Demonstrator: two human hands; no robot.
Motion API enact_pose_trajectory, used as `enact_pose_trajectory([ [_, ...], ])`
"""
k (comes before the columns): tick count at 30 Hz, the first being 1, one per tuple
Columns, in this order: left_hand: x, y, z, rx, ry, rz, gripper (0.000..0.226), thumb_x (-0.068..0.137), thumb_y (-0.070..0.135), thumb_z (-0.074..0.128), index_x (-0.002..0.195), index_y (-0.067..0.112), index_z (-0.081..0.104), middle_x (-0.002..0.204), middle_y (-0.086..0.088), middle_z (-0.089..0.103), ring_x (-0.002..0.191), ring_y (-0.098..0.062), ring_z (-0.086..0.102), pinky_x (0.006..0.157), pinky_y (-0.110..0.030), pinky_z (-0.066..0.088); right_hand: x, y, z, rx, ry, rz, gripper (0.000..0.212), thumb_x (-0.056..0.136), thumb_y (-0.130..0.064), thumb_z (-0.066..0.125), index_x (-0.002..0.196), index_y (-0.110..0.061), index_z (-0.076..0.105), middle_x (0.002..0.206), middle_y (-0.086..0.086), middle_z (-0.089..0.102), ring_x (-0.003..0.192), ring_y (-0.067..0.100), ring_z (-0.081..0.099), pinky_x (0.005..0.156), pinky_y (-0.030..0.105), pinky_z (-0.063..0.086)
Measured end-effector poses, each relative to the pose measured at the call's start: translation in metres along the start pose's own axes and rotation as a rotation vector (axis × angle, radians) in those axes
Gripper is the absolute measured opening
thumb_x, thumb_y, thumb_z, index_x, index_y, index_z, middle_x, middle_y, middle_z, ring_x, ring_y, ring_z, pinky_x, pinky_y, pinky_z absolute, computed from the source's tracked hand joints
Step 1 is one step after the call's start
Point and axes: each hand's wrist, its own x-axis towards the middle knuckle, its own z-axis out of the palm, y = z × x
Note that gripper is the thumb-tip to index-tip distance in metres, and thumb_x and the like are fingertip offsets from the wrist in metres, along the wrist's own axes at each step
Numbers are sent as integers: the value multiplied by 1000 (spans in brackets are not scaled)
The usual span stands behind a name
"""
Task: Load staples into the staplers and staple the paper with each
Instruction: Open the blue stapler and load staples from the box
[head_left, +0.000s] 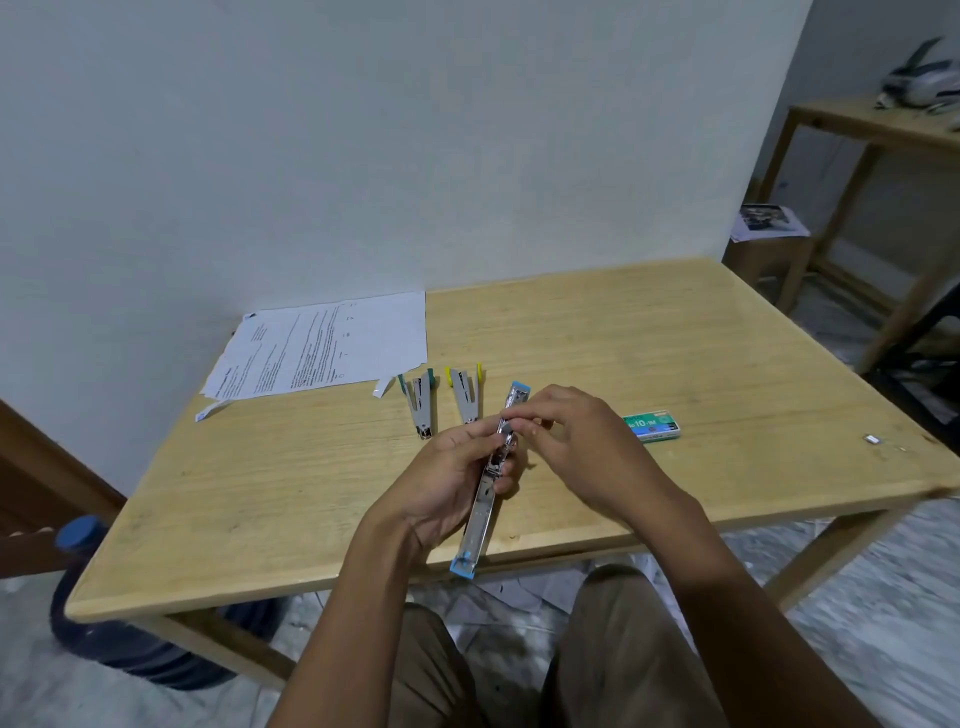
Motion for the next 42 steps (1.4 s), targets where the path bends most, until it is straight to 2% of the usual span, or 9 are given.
enact_pose_trajectory([
  [6,2,-2,-4,-25,9,-10,25,97,-2,40,110,-5,62,83,-13,53,64,-17,51,52,-25,40,5,-7,-9,-213,-45,-72,26,99,-31,54,121,-35,69,111,-8,66,105,14,54,94,34,39],
  [14,1,-1,-3,-35,15,-11,28,98,-2,39,111,-4,63,80,-13,50,63,-17,50,52,-24,40,12,-11,-13,-272,-110,-85,25,99,-35,54,119,-40,68,111,-8,66,108,16,55,97,38,39],
  [18,1,-1,-2,-19,13,-19,27,99,-1,38,111,-4,62,78,-13,49,62,-16,48,53,-24,40,10,-10,-7,-274,-65,-58,28,99,-37,54,123,-39,66,112,-10,65,107,13,55,96,34,36],
  [21,1,-1,-3,-39,19,-32,32,99,0,39,123,-11,56,78,-12,53,64,-16,48,53,-24,40,7,-9,-2,-248,12,-37,32,96,-39,58,128,-37,61,110,-14,66,103,11,55,97,34,38],
  [27,1,-1,-1,-75,32,-30,32,95,0,42,122,-8,58,81,-11,55,64,-15,49,51,-23,40,3,-1,7,-71,92,52,11,90,-40,65,96,-42,56,91,-19,59,87,2,55,82,36,50],
  [31,2,-2,-3,-97,49,-50,33,97,1,40,125,-6,56,81,-11,54,64,-16,50,52,-23,41,-2,5,4,-50,102,-20,7,95,-35,59,100,-38,63,99,-18,59,93,4,55,87,39,49],
  [36,2,-1,-4,-105,18,-58,30,95,0,41,120,-7,56,82,-13,59,65,-16,48,55,-24,39,-10,14,2,-193,-47,-176,34,95,-47,42,119,-38,64,119,-15,52,109,8,50,91,43,47],
  [38,2,-2,-4,-95,18,-61,33,95,1,41,124,-8,54,81,-13,60,66,-16,48,55,-24,38,-10,16,-2,-266,-96,-197,41,94,-53,36,125,-40,60,126,-16,48,112,7,46,93,40,45],
  [42,2,-2,-3,-88,13,-63,35,96,1,39,126,-7,56,81,-13,58,66,-16,47,54,-24,39,-7,14,-12,-399,-150,-264,37,99,-48,42,131,-37,58,133,-9,47,113,8,45,91,30,37],
])
